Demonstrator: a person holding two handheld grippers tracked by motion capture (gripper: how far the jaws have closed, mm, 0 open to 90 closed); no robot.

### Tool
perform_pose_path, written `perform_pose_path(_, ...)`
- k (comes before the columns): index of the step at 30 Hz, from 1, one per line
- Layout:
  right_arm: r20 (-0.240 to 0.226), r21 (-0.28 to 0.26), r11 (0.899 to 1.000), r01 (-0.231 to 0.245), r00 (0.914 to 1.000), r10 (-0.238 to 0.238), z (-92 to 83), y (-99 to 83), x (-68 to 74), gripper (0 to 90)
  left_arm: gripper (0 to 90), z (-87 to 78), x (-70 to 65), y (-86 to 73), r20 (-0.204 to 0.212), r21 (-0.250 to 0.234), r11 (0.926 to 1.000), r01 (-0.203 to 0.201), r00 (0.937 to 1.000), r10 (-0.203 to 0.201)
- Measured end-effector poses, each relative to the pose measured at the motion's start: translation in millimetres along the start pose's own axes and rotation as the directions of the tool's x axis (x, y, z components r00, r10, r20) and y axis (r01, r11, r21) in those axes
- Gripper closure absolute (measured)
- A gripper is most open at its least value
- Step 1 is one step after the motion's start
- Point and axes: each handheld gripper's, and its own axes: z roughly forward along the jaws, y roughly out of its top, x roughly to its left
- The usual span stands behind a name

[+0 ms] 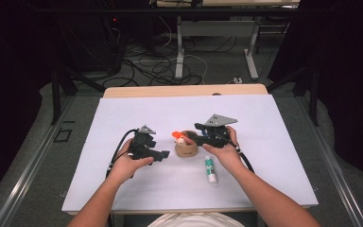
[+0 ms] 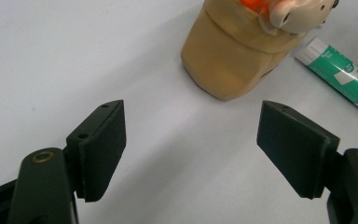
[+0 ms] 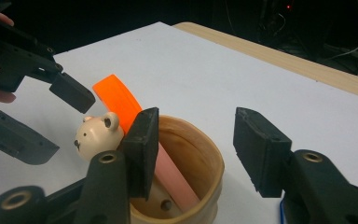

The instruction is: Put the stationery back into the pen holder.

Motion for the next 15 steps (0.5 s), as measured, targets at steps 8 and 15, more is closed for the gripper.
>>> perform_pose_path(8, 0.007, 0.022, 1.0, -0.004, 1.0, 0.003, -8.7, 3.1, 1.8, 45.2, 24.5, -1.0, 0.1, 0.0, -0.001, -0.008, 1.0, 0.005, 1.0, -0.005)
perform_pose_path(15, 0.021, 0.092, 0.993, -0.075, 0.9971, 0.073, -19.9, 6.4, 2.7, 42.7, 24.5, -2.4, 1.6, 0.1, -0.003, -0.01, 0.9999, 0.003, 1.0, -0.003)
